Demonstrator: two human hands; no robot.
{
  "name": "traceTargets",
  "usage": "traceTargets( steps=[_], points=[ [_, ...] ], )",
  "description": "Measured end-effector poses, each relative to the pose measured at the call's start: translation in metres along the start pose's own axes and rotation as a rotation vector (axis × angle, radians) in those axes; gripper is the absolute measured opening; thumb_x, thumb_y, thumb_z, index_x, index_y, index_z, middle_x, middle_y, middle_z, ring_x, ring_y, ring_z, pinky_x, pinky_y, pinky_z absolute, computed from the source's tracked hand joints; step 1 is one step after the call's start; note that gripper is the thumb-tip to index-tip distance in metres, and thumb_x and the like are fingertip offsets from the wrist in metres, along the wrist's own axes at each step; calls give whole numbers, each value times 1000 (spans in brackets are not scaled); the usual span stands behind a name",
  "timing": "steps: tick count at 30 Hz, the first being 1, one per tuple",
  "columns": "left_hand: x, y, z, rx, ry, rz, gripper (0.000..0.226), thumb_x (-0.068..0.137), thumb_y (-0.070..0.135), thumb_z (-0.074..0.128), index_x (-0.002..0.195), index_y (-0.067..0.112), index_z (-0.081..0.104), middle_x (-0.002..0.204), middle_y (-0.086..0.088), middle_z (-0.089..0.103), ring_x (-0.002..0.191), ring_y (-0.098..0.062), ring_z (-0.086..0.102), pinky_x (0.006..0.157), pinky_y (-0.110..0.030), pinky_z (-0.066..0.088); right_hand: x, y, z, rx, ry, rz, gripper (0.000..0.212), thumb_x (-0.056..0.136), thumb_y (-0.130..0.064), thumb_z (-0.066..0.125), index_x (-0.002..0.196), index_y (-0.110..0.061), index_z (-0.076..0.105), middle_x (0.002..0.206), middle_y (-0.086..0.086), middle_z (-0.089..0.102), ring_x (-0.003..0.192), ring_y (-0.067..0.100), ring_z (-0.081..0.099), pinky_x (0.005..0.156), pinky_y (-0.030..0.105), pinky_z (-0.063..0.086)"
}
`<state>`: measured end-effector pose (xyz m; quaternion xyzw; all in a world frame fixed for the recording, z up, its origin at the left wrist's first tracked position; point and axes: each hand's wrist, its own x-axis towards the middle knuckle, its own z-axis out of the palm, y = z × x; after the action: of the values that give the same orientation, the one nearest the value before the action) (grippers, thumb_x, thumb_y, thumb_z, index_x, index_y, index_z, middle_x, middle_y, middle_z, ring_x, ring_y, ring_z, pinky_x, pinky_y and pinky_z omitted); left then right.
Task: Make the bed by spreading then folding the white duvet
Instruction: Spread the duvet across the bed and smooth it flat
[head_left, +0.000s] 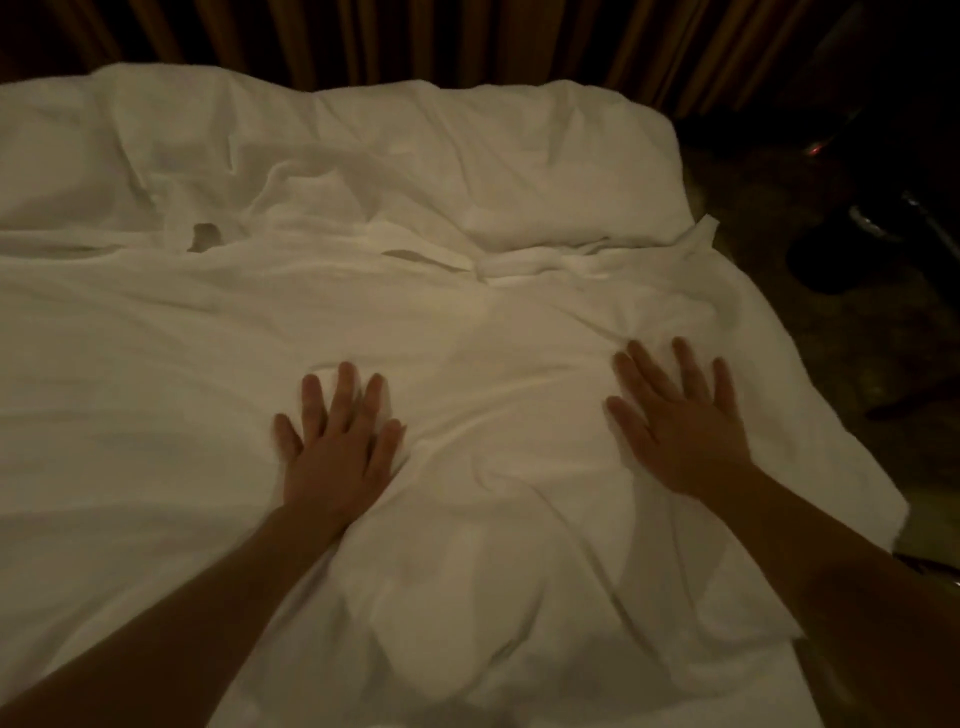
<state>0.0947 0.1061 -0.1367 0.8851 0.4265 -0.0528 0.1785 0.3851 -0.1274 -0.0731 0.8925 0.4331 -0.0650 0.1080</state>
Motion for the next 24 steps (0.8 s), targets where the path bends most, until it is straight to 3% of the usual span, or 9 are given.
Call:
traceTargets(
  steps=[5, 8, 10, 12, 14, 16, 18, 20, 24],
  points=[
    [41, 63, -21, -54, 107, 13, 79, 90, 69, 1, 161, 35, 2, 168, 9, -14, 153, -20, -19, 121, -59, -3, 61, 66, -9, 135, 115, 94, 81, 94, -68, -2, 162, -25, 7, 170, 2, -3, 156, 24, -4, 124, 53, -2],
    [89, 126, -32, -16, 190, 45, 82, 92, 67, 4, 161, 26, 12, 170, 2, 1, 155, -25, -6, 122, -57, 5, 104, 85, -19, 152, 170, 101, 83, 96, -71, 3, 162, -20, 4, 170, 6, -3, 155, 29, -4, 122, 58, -2],
    [122, 171, -32, -34, 208, 61, 81, 95, 67, 9, 160, 20, 19, 168, -4, 14, 155, -27, 7, 122, -53, 10, 130, 93, -19, 149, 162, 89, 84, 97, -73, 8, 161, -18, 10, 166, 12, 16, 153, 37, 11, 120, 63, 8],
    [149, 212, -21, -11, 174, 71, 73, 101, 62, 18, 158, 18, 25, 163, -8, 29, 150, -30, 22, 120, -50, 16, 141, 95, -8, 132, 136, 77, 85, 96, -73, 16, 151, -10, 34, 141, 21, 48, 130, 44, 43, 107, 63, 30],
    [166, 242, -7, 62, 85, 47, 70, 102, 63, 20, 153, 17, 35, 150, -12, 45, 138, -34, 39, 114, -53, 23, 140, 96, 7, 159, 182, 27, 84, 95, -74, 19, 121, -3, 55, 108, 23, 62, 98, 41, 58, 85, 53, 46],
    [174, 257, 0, 164, -33, -8, 74, 98, 70, 15, 135, 16, 49, 133, -14, 58, 125, -35, 51, 107, -54, 27, 138, 104, 9, 265, 192, 6, 78, 94, -75, 20, 107, -6, 55, 94, 20, 65, 86, 40, 64, 72, 44, 47],
    [178, 265, -5, 185, -37, -27, 73, 96, 74, 15, 112, 17, 56, 119, -14, 66, 115, -34, 59, 104, -51, 31, 145, 124, 5, 262, 164, 3, 74, 93, -74, 19, 109, -9, 52, 95, 17, 68, 88, 39, 67, 70, 41, 46],
    [183, 281, -19, 169, 54, 26, 68, 96, 73, 21, 105, 17, 59, 115, -15, 68, 112, -34, 61, 101, -48, 34, 150, 152, -9, 237, 191, -22, 71, 95, -74, 20, 108, -11, 50, 91, 14, 67, 86, 39, 67, 70, 42, 49],
    [207, 329, -58, 127, 278, 117, 58, 97, 70, 26, 92, 18, 51, 99, -13, 68, 100, -34, 62, 99, -46, 32, 159, 194, -53, 203, 373, -17, 67, 94, -76, 17, 97, -13, 42, 68, 2, 45, 70, 32, 60, 63, 39, 46]
  ],
)
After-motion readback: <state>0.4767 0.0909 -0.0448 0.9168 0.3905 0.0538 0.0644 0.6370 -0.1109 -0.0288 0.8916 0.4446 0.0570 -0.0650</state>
